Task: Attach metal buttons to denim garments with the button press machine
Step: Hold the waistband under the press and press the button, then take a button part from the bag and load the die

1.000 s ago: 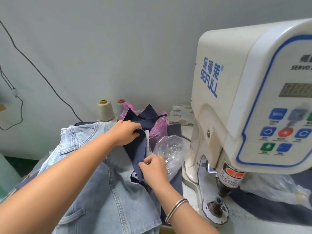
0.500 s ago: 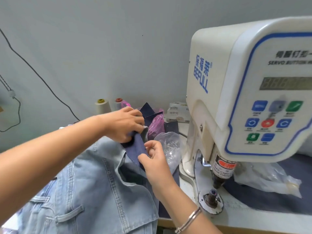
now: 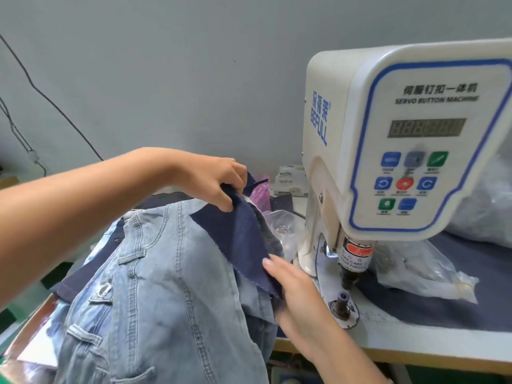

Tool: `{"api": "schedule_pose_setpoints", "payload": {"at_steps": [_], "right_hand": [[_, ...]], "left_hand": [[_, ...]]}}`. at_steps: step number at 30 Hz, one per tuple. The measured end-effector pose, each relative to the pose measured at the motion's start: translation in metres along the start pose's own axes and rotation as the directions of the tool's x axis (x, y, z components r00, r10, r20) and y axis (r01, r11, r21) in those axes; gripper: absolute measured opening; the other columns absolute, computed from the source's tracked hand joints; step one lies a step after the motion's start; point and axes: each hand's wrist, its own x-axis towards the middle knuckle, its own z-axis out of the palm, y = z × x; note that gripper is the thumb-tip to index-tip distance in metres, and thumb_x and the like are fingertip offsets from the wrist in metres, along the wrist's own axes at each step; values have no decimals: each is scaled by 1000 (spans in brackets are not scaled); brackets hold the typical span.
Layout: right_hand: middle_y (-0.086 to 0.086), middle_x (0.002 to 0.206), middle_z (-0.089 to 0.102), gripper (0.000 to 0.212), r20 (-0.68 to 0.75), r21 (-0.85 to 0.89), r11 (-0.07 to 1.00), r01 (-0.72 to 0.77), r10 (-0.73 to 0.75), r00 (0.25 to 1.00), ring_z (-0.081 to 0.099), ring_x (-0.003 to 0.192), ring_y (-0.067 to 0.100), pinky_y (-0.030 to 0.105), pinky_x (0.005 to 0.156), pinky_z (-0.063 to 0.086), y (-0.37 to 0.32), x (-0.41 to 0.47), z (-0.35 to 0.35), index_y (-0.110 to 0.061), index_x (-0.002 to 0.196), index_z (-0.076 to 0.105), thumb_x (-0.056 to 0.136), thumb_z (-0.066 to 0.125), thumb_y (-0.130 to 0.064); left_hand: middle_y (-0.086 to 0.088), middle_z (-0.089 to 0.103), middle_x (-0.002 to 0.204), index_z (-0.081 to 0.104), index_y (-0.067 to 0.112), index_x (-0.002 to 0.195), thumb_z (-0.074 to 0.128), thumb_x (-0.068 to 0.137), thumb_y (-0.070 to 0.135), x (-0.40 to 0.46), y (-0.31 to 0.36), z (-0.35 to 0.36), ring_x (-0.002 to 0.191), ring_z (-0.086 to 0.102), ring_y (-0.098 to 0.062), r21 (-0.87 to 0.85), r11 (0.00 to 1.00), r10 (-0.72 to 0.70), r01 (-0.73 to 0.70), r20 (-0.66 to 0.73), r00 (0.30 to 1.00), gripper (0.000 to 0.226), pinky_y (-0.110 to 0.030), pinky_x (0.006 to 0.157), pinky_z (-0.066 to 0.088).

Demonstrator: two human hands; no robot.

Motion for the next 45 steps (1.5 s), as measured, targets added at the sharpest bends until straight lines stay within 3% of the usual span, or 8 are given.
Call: {"api": "schedule_pose_setpoints", "payload": {"at_steps": [7,10,16,20,22,30,38,45], "right_hand": [[20,88,67,29,137,72,997,22,-32,990,61,70,31,30,59,45,-14,-37,-2,-5,88,73,76,72,-31],[21,99,70,33,77,161,984,74,-87,993,69,85,30,33,75,55,-25,-56,-20,-7,93,77,63,80,-21],[24,106,69,82,-76,192,980,-54,70,995,70,94,31,32,67,58,-25,-98,-74,-2,96,75,20,99,-24],[17,95,73,20,-136,84,996,-38,50,989,72,84,23,25,61,56,-22,-106,-106,-11,85,79,66,74,-8],[11,85,75,27,-199,-39,999,-30,22,980,72,75,16,20,56,54,-22,-106,-119,-17,78,80,72,56,-6],[2,102,73,29,-219,-356,932,-70,-11,976,68,97,12,20,76,51,-18,-99,-144,-28,99,73,95,47,-15],[1,103,73,31,-207,-502,865,-22,-95,974,68,99,14,18,77,52,-15,-97,-154,-30,105,71,96,49,-10],[2,108,72,40,-184,-489,872,-36,-63,981,67,104,17,20,79,52,-17,-99,-156,-32,107,71,94,49,-1]], "left_hand": [[15,45,96,60,18,91,69,83,35,-2,17,-4,96,34,9,103,991,83,-87,43,996,20,-8,75,31],[12,48,97,54,30,93,69,83,40,-9,29,1,92,36,4,151,979,141,-141,9,990,21,-20,79,33],[15,43,92,50,24,78,61,79,42,-7,65,53,91,43,0,-236,945,230,-226,-11,973,21,-13,77,34],[6,39,98,48,11,77,73,81,24,9,80,100,95,38,-7,-370,875,258,-312,-190,947,28,-20,87,35],[2,40,102,50,11,80,74,82,14,17,86,119,97,39,-11,-433,837,230,-336,-279,932,25,-25,90,36],[7,44,111,58,8,92,71,85,15,32,91,166,108,41,-5,-490,814,157,-313,-333,930,16,-13,95,30],[13,55,99,57,20,90,70,81,15,40,95,188,99,51,-9,-589,744,92,-315,-377,922,17,-25,89,41],[10,42,94,48,33,88,55,67,69,38,85,193,99,35,4,-546,835,37,-70,-71,997,42,-18,79,33]]}}
